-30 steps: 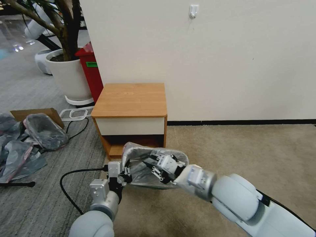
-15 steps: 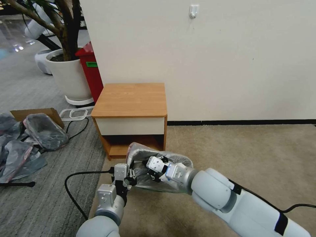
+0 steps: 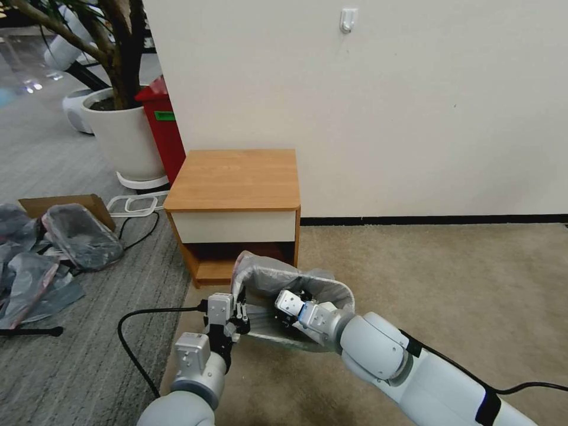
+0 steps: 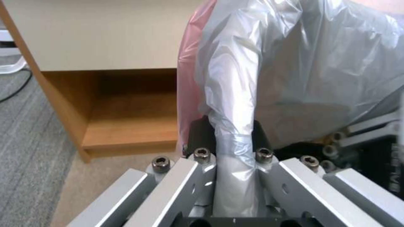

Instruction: Pick up the garbage bag from the table and place it over the trash can.

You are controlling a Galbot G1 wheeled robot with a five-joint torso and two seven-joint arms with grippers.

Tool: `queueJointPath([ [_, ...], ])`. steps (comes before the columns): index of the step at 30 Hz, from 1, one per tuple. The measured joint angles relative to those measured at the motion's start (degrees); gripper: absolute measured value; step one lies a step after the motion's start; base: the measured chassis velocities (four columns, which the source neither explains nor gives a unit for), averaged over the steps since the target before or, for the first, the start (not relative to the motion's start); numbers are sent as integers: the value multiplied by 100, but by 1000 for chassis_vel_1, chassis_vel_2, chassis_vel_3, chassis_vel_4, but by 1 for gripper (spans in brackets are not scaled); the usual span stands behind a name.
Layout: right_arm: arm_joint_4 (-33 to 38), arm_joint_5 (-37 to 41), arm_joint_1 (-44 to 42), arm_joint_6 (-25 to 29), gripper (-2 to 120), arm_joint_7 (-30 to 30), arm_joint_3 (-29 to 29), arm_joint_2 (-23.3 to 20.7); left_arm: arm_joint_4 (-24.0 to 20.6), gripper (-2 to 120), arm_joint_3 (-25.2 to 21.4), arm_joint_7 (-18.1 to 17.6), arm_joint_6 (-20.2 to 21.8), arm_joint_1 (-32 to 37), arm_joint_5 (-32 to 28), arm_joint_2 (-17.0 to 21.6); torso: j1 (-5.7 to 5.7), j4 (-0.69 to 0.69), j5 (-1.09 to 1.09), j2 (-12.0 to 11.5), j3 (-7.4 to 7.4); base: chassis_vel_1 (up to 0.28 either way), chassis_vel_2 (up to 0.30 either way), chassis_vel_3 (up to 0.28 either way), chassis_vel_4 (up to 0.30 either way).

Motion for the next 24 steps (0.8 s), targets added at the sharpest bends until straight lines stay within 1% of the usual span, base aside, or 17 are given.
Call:
queueJointPath([
  [10,-228,-227,42,6,0,-22,-27,-4,-82,3,119,99,-114,84,164,9,0,0,0,0,0,0,0,0,0],
  [18,-376,-334,99,7,0,-34,-32,-3,-100,3,246,112,-144,120,253,-16,0,0,0,0,0,0,0,0,0],
  [24,-533,-432,191,9,0,-52,-134,-40,-124,3,319,139,-169,143,313,-23,0,0,0,0,0,0,0,0,0],
])
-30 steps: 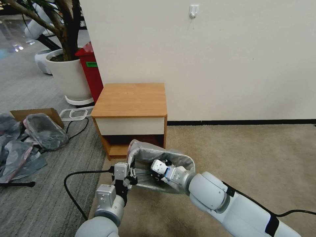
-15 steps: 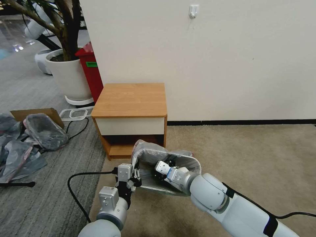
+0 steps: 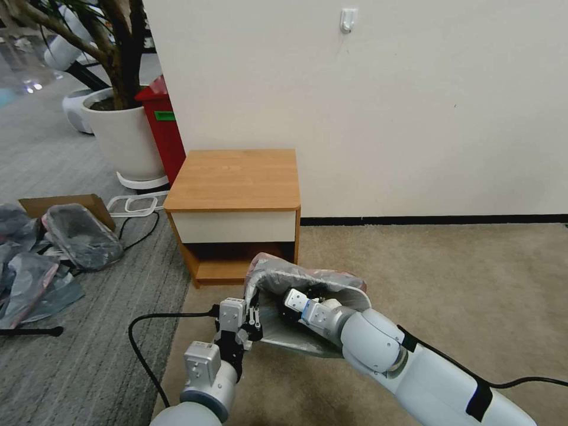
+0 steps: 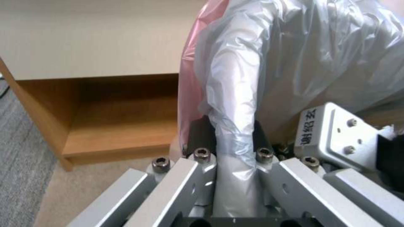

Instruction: Pick up the garbage bag from the table and place it over the trash can.

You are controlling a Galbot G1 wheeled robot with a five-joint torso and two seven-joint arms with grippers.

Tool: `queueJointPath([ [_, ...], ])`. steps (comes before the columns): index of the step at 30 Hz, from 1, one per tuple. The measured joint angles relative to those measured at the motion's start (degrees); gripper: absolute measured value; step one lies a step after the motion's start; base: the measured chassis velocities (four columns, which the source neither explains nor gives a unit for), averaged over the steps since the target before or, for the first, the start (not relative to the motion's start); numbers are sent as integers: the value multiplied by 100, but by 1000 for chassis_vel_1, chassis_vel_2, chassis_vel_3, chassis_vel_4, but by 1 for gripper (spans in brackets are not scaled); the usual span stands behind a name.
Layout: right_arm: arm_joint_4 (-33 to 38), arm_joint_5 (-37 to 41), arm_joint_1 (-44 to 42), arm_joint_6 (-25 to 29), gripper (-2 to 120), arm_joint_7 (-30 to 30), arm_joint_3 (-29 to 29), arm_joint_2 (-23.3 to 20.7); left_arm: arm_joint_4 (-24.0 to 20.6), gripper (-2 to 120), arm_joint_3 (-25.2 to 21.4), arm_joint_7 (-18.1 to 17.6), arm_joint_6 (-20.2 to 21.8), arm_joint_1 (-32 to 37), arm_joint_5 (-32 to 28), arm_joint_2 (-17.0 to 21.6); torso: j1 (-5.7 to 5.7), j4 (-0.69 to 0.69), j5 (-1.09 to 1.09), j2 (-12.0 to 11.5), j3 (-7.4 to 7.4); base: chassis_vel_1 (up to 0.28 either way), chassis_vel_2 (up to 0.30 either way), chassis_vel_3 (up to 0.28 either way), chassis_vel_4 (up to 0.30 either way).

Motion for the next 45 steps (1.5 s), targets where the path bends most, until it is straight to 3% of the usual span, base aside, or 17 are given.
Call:
queueJointPath([
  [26,-171,-334,-32,-16,0,-362,29,5,-13,3,31,-7,6,-33,-293,-66,0,0,1,0,0,0,0,0,0],
  [33,596,400,-161,-16,0,-291,101,-308,327,3,-250,-189,17,-200,-763,-121,0,1,-1,0,0,0,0,0,0],
  [45,1438,2145,-530,2,0,518,688,-626,706,3,-367,-414,104,-311,-1691,-200,0,1,0,0,0,0,0,0,0],
])
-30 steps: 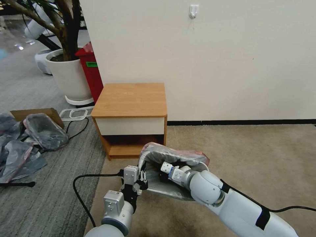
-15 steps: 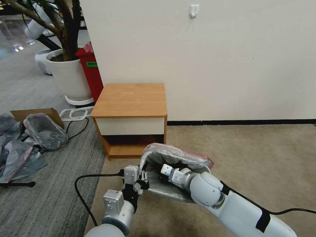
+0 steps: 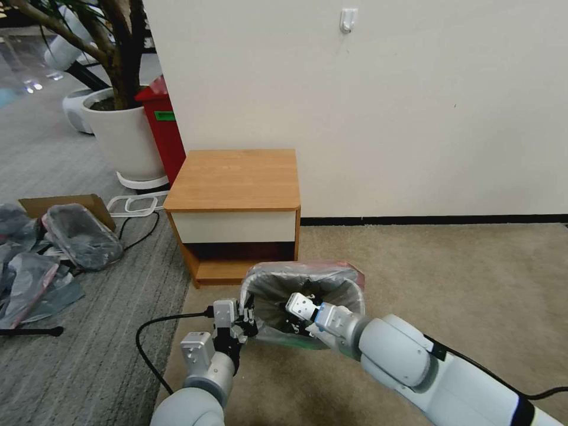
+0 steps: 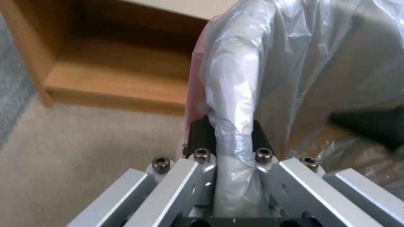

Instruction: Pick up the garbage bag from the table and place it over the trash can.

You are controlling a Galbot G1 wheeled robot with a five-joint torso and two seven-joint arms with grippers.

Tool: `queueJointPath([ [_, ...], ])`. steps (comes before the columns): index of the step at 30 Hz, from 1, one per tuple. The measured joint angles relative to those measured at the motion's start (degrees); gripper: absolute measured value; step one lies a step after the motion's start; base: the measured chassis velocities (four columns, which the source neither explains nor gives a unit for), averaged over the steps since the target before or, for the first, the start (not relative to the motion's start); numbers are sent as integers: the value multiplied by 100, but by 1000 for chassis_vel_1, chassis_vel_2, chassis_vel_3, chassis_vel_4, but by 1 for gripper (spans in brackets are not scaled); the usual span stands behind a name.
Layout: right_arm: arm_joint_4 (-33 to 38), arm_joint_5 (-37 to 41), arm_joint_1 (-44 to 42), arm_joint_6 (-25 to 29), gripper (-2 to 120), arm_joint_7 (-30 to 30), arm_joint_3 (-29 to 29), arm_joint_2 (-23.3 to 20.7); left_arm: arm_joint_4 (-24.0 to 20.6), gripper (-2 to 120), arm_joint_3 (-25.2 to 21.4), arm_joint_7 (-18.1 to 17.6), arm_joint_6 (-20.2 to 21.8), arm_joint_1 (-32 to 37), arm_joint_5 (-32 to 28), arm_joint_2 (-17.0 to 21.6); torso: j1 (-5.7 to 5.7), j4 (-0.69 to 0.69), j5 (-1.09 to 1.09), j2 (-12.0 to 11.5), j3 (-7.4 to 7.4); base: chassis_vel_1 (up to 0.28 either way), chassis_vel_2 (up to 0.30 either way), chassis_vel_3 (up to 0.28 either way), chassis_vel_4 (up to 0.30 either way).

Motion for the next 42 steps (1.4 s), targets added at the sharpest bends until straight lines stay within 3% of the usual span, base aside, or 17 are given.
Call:
queueJointPath([
  [6,378,798,-470,152,0,125,727,-93,74,3,-4,-117,114,-12,-513,3,0,0,0,0,0,0,0,0,0],
  [11,743,1038,-1254,878,0,594,1374,-123,130,3,-88,-336,325,-9,-911,5,0,0,-1,0,0,0,0,0,0],
  [13,799,521,-1966,1490,0,785,1867,242,103,3,-118,-391,421,57,-932,25,0,1,0,0,0,0,0,0,0],
  [14,799,521,-1966,1490,0,785,1867,242,103,3,-118,-391,421,57,-932,25,0,1,0,0,0,0,0,0,0],
  [16,846,-334,-2862,2236,1,839,2388,778,2,3,-139,-430,505,171,-971,67,0,-1,0,0,0,0,0,0,0],
  [17,861,-807,-3340,2730,5,904,2627,1104,-58,3,-143,-453,558,233,-1017,89,0,-2,1,0,-1,0,0,0,0],
  [18,861,-807,-3340,2730,5,904,2627,1104,-58,3,-143,-453,558,233,-1017,89,0,-2,1,0,-1,0,0,0,0],
  [20,893,-1361,-4138,3474,17,1008,3025,1666,-121,3,-144,-517,657,328,-1054,102,0,-2,-1,0,-1,0,0,0,0],
  [22,900,-1443,-4312,3611,19,1066,3096,1784,-130,3,-148,-527,674,345,-1054,99,0,-2,-2,0,-1,0,0,0,0],
  [24,906,-1692,-4889,3995,30,1302,3220,2192,-215,3,-191,-560,849,425,-1090,103,0,-1,-1,0,-1,0,0,0,0],
  [26,906,-1769,-5013,4079,34,1379,3226,2279,-240,3,-191,-572,884,453,-1099,114,0,-1,-2,0,-1,0,0,0,0],
  [29,861,-2056,-5430,4415,51,1622,3298,2571,-313,3,-190,-583,949,595,-989,204,0,0,-1,0,-1,0,0,0,0],
  [31,852,-2069,-5482,4459,52,1649,3315,2613,-323,3,-197,-583,956,618,-951,214,0,-1,-1,0,-1,0,0,0,0],
  [33,819,-2076,-5654,4598,64,1778,3366,2767,-338,3,-247,-583,962,721,-813,236,0,0,-1,0,-1,0,0,0,0],
  [36,792,-2070,-5729,4685,71,1814,3422,2865,-338,3,-293,-559,954,789,-759,249,0,0,-1,0,0,0,0,0,0],
  [42,697,-2044,-5782,4839,96,1850,3508,2998,-159,3,-331,-477,932,827,-687,242,0,0,-1,0,0,0,0,0,0],
])
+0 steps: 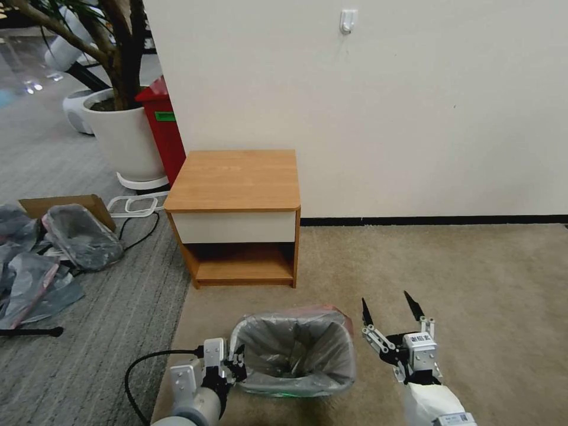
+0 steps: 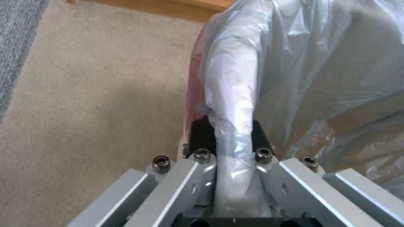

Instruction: Pick up the garbage bag from the table and place it over the trash can.

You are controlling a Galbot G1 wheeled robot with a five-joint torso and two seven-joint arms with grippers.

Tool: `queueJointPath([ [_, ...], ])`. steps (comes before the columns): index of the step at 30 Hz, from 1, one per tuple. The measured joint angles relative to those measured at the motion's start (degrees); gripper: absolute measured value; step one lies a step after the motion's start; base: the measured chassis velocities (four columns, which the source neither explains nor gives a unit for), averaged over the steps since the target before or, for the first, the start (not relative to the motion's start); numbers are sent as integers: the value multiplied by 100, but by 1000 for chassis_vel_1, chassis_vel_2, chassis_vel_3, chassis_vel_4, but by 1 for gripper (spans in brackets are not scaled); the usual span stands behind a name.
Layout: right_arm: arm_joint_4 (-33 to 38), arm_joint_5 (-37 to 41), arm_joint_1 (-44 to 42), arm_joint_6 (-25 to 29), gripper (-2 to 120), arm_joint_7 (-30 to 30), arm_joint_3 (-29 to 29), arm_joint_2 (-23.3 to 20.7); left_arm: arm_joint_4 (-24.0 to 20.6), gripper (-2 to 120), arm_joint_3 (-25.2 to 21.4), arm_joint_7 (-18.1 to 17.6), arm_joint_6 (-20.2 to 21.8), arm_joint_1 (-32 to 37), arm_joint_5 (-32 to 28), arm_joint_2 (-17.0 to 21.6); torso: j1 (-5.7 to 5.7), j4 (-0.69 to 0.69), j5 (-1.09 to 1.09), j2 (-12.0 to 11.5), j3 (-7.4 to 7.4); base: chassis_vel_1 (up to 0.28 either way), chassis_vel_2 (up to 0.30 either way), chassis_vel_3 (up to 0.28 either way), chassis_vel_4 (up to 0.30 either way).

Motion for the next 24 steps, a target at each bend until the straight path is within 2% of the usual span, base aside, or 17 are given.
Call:
queueJointPath([
  [4,-25,11,15,1,100,3,0,-12,96,3,31,-1,10,-37,81,-18,0,0,0,0,0,0,0,0,0],
  [7,-31,22,28,1,100,14,-3,-17,146,9,52,-1,10,-56,184,-23,0,0,0,0,0,0,0,0,0],
  [15,-57,129,90,-3,100,53,11,-84,229,42,44,9,14,-59,379,-47,0,0,1,0,0,0,0,0,0],
  [19,-58,193,101,-1,100,58,38,-110,194,50,41,11,22,-59,389,-52,0,0,1,0,0,0,0,0,0],
  [21,-52,277,105,6,100,62,52,-134,124,64,37,12,72,-52,390,-52,0,-1,1,0,0,0,0,0,0],
  [22,-52,277,105,6,100,62,52,-134,124,64,37,12,72,-52,390,-52,0,-1,1,0,0,0,0,0,0],
  [24,-32,373,111,22,100,73,63,-158,51,74,30,9,102,-19,432,-52,0,-1,1,0,0,0,0,0,0],
])
